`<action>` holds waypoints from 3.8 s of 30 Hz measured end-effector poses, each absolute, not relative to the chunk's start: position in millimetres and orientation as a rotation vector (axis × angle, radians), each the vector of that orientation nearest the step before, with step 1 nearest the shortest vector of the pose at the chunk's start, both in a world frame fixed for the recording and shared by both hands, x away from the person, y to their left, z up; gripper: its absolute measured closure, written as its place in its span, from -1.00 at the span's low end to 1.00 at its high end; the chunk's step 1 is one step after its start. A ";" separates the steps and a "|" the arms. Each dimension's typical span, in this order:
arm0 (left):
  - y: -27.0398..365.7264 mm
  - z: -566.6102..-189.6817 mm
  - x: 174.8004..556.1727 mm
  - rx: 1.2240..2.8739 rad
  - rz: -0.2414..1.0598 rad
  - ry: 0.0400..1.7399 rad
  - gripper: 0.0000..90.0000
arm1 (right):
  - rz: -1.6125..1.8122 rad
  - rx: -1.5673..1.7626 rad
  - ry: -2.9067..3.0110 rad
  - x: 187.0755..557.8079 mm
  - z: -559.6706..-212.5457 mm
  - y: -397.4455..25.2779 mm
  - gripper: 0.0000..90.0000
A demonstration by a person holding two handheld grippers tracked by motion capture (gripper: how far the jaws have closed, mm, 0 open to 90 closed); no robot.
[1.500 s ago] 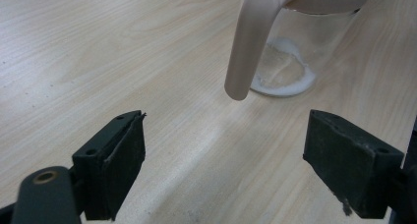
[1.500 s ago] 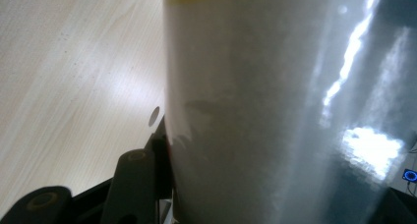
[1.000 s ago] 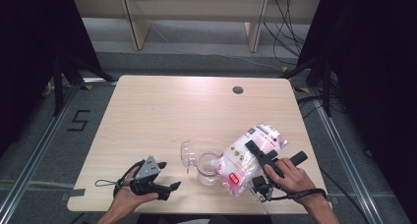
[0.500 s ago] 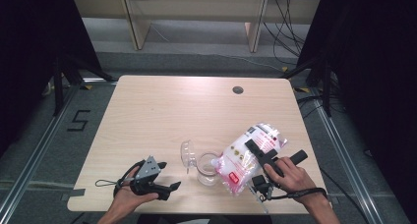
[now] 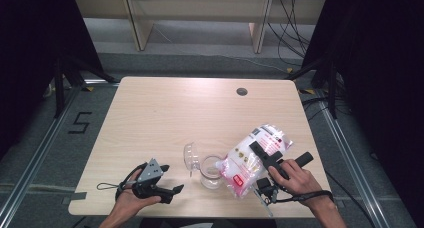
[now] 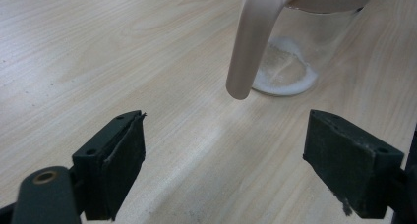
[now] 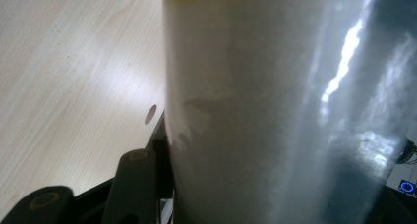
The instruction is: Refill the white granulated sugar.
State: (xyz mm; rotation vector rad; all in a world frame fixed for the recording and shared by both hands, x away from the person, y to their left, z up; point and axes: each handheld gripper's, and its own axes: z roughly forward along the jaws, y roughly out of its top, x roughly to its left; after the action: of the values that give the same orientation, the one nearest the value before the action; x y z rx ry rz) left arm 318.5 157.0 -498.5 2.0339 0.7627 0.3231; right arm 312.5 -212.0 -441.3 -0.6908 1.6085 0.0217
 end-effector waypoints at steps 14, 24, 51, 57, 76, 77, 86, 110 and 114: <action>157.1 -499.0 319.3 2.034 0.329 0.757 -0.66 | 0.015 -0.686 1.621 312.4 -438.3 -211.8 0.19; 156.2 -498.6 318.6 2.028 0.321 0.762 -0.66 | 0.003 -0.716 1.611 312.3 -440.7 -209.9 0.19; 155.9 -498.8 318.4 2.026 0.325 0.766 -0.66 | -0.049 -0.986 1.530 317.3 -428.9 -197.2 0.21; 156.4 -498.6 318.4 2.033 0.327 0.764 -0.66 | -0.062 -1.025 1.515 317.9 -426.4 -196.0 0.21; 156.0 -498.9 318.2 2.024 0.328 0.765 -0.66 | -0.006 -0.849 1.569 314.1 -433.0 -203.9 0.22; 156.1 -498.5 318.2 2.027 0.326 0.768 -0.66 | -0.007 -0.853 1.570 314.3 -432.8 -203.7 0.22; 156.2 -498.5 318.1 2.027 0.326 0.769 -0.66 | -0.024 -0.947 1.535 316.2 -428.5 -199.3 0.23; 155.3 -499.0 317.3 2.017 0.318 0.789 -0.66 | 0.029 -0.709 1.608 310.6 -436.7 -210.5 0.24; 155.8 -498.9 318.1 2.024 0.325 0.769 -0.66 | 0.018 -0.724 1.600 310.7 -434.4 -210.4 0.24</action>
State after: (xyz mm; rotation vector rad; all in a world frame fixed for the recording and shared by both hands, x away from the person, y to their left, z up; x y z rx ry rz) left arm 318.1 155.8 -498.9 2.0244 0.7687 0.3255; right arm 310.7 -210.4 -434.4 -0.7241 1.5998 0.0180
